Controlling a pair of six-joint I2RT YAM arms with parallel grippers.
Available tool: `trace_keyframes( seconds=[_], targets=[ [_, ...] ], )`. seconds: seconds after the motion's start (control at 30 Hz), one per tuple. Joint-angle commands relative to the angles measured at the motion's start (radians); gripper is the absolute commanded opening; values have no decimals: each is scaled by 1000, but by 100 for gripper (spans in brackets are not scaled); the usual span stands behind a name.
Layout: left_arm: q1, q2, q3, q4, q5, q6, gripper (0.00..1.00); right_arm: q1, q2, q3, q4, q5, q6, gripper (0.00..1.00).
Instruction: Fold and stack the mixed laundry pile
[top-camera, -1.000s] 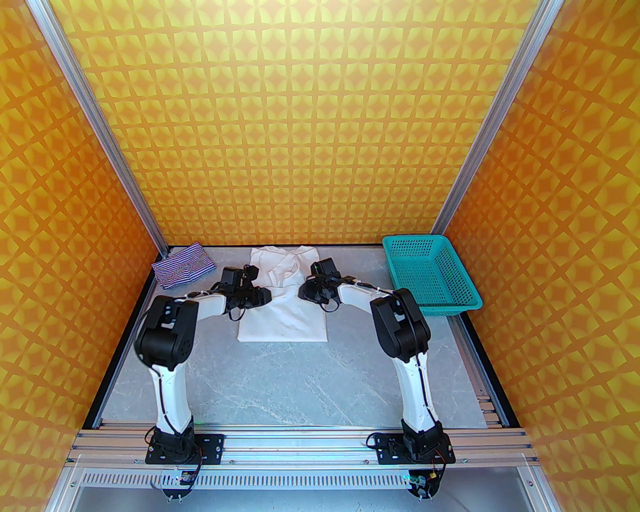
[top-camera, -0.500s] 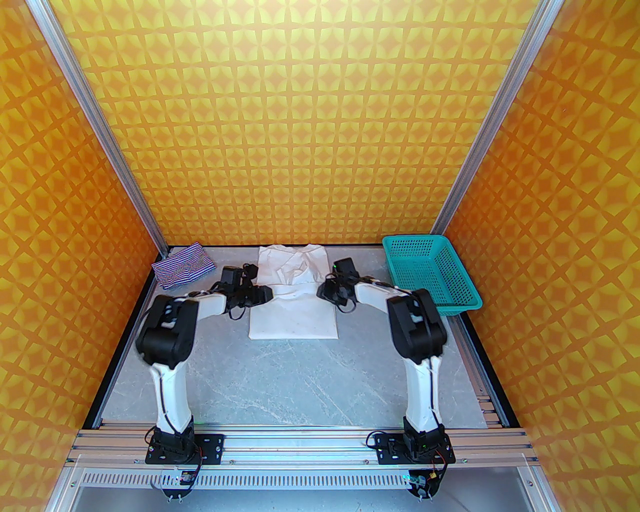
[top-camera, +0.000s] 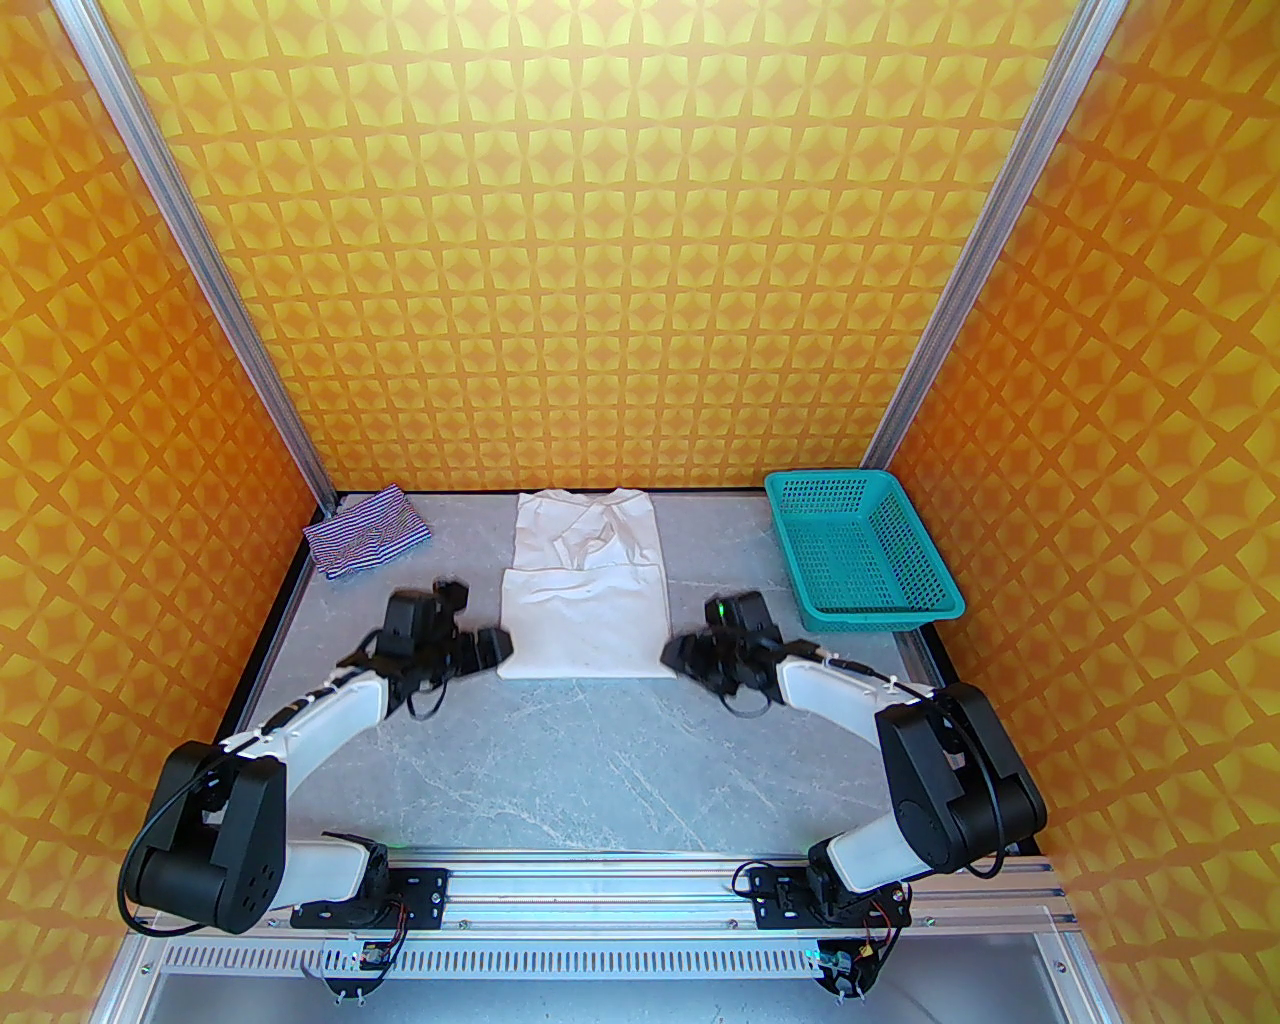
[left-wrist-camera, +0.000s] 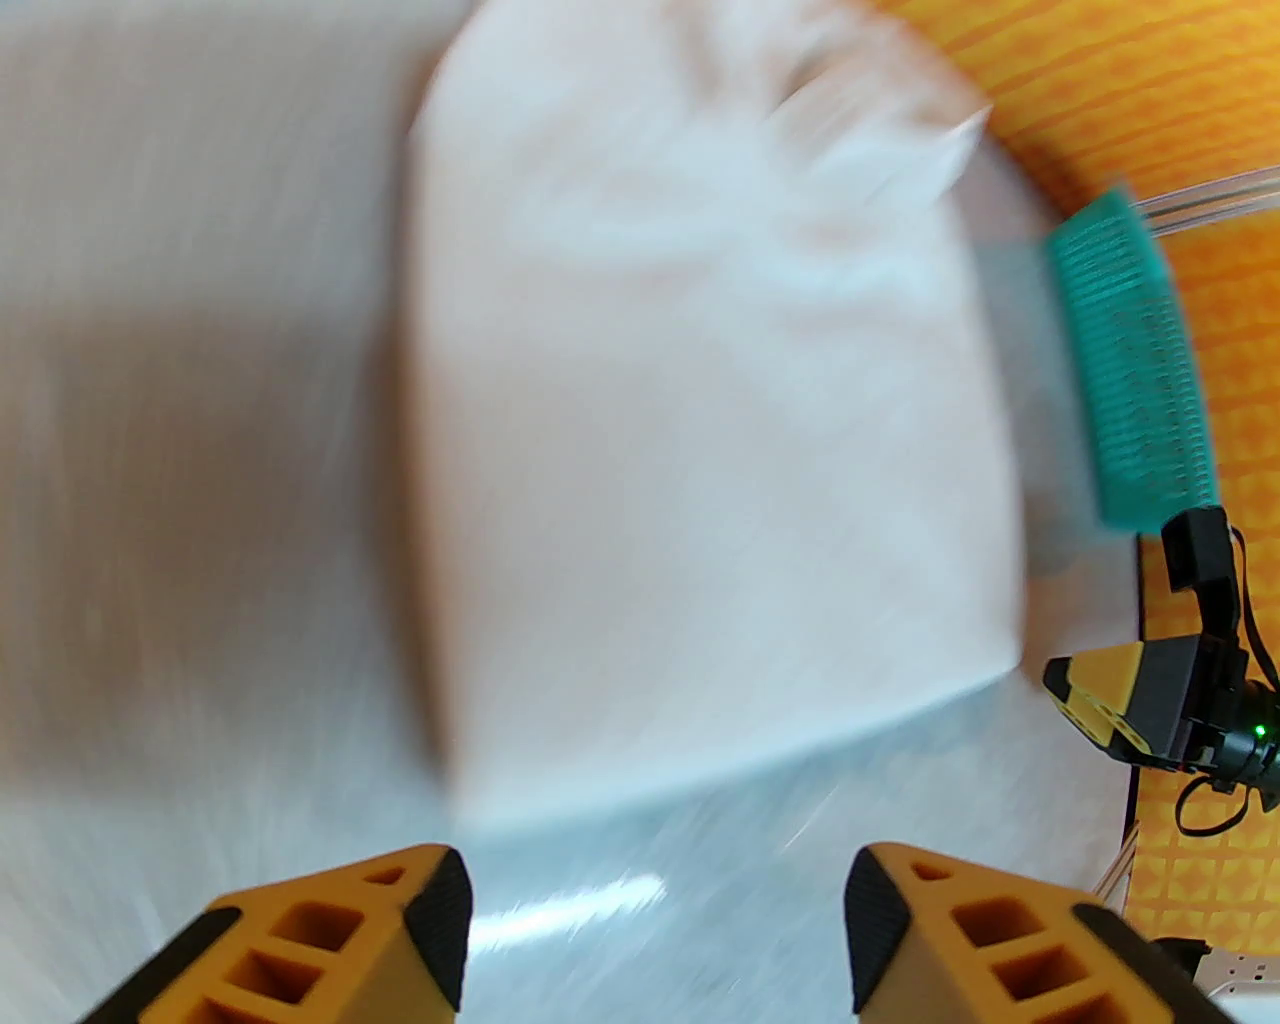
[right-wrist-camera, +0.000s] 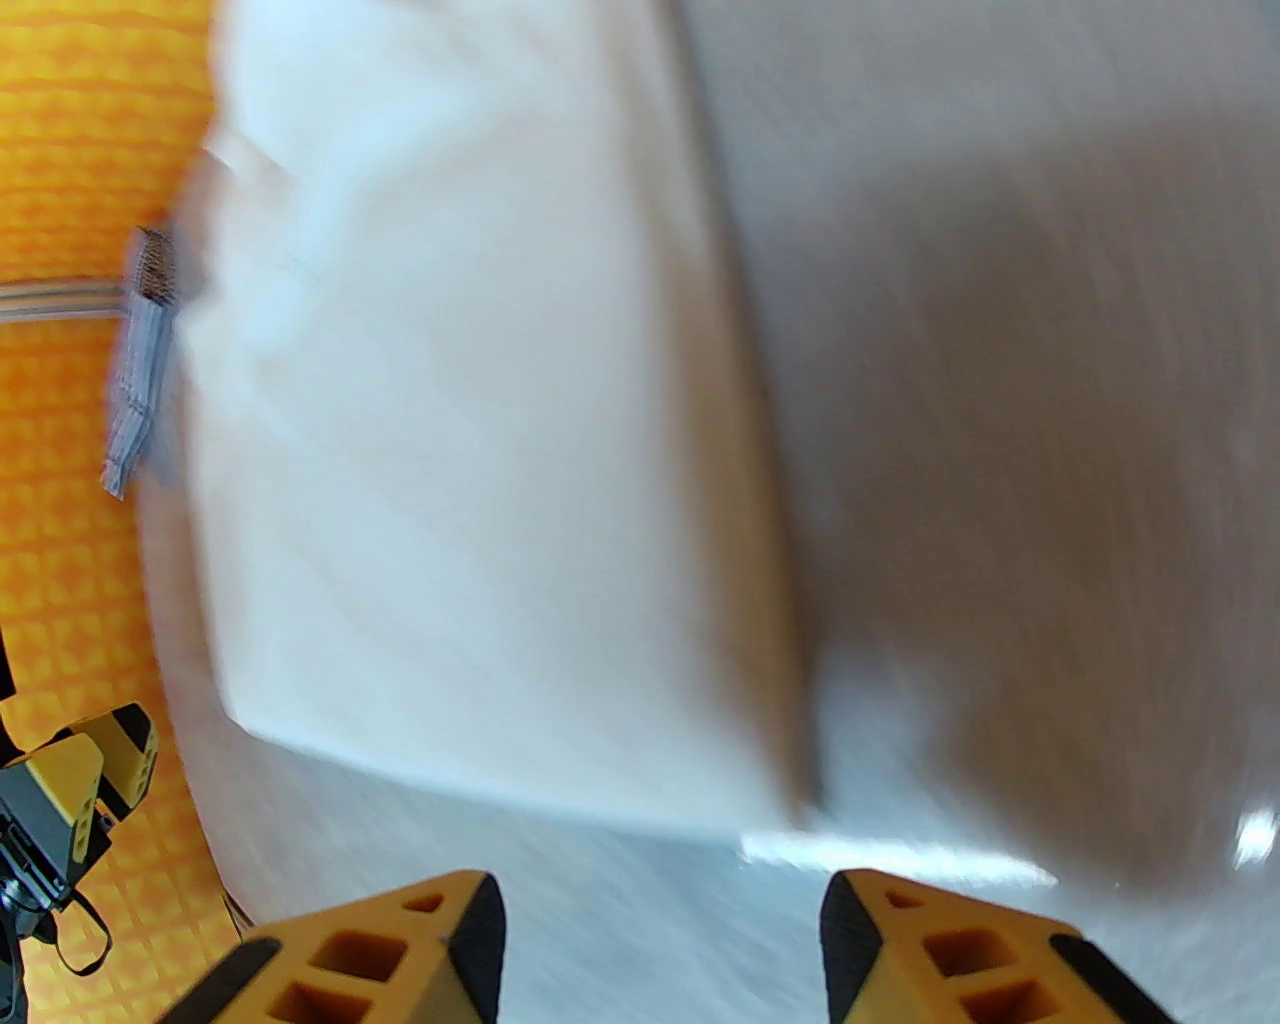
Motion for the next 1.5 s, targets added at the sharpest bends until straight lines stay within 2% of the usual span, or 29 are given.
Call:
trace_keyframes(
  seconds=[0.0,0.33,0.67,0.83,1.03,1.27,1.47],
  targets=[
    [-3,-5,-44,54,26,-80,67,-19,-7,-21,84,-53,55,53],
    [-6,154,-19,170,68,-135,64,-20,158,18,245,-152,138,38],
    [-37,247,41,227,68,-170,56,-20,203,47,318,-176,174,19],
    [-51,270,75,252,69,-188,39,-19,186,45,323,-172,175,11],
    [-53,242,64,256,44,-193,0,-20,145,33,316,-145,167,3],
    [-55,149,3,204,17,-169,0,-20,60,-42,315,-109,180,0],
    [-74,-12,-78,50,-3,-138,0,-19,-156,-216,272,-25,224,0]
  ],
)
